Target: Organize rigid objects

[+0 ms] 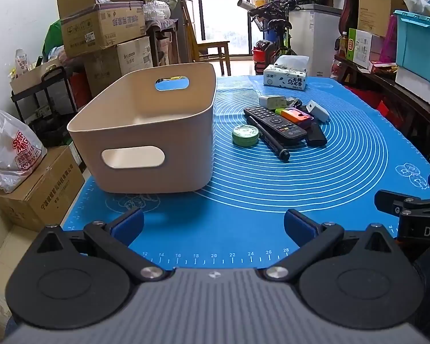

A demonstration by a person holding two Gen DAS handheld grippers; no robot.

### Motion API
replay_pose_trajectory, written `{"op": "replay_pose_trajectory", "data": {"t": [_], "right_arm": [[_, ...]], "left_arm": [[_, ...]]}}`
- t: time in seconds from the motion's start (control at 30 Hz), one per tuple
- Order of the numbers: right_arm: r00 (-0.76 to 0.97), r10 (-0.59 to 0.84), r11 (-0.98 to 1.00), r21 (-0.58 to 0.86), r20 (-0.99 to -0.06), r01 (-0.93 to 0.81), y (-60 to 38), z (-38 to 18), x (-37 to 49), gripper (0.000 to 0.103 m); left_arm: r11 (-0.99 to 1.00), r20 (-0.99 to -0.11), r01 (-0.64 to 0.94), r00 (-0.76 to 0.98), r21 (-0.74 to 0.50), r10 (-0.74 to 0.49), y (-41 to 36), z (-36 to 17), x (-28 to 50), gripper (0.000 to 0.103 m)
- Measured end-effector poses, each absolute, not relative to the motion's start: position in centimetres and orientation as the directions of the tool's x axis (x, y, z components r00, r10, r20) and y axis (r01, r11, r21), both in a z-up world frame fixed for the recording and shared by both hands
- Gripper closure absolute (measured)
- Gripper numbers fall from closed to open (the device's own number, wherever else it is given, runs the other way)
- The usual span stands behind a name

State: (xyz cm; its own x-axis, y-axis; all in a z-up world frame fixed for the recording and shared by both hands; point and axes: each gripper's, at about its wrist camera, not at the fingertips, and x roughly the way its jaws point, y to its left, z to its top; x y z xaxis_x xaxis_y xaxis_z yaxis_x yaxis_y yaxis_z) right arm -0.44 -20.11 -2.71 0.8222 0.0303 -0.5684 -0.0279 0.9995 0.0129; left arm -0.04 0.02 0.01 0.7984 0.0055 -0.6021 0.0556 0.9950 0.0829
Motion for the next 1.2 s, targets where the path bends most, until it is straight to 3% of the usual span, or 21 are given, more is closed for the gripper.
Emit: {"op": "replay_pose_trajectory", "data": {"t": [1.2], "right_arm": [[0.818, 0.028, 1.0, 0.006, -0.574, -0.029, -19.83, -2.62, -0.64, 0.003]], "left_arm": [[0.994, -0.599, 0.059, 0.801, 0.096, 0.01, 0.28, 0.22, -0.08, 0.0]]}}
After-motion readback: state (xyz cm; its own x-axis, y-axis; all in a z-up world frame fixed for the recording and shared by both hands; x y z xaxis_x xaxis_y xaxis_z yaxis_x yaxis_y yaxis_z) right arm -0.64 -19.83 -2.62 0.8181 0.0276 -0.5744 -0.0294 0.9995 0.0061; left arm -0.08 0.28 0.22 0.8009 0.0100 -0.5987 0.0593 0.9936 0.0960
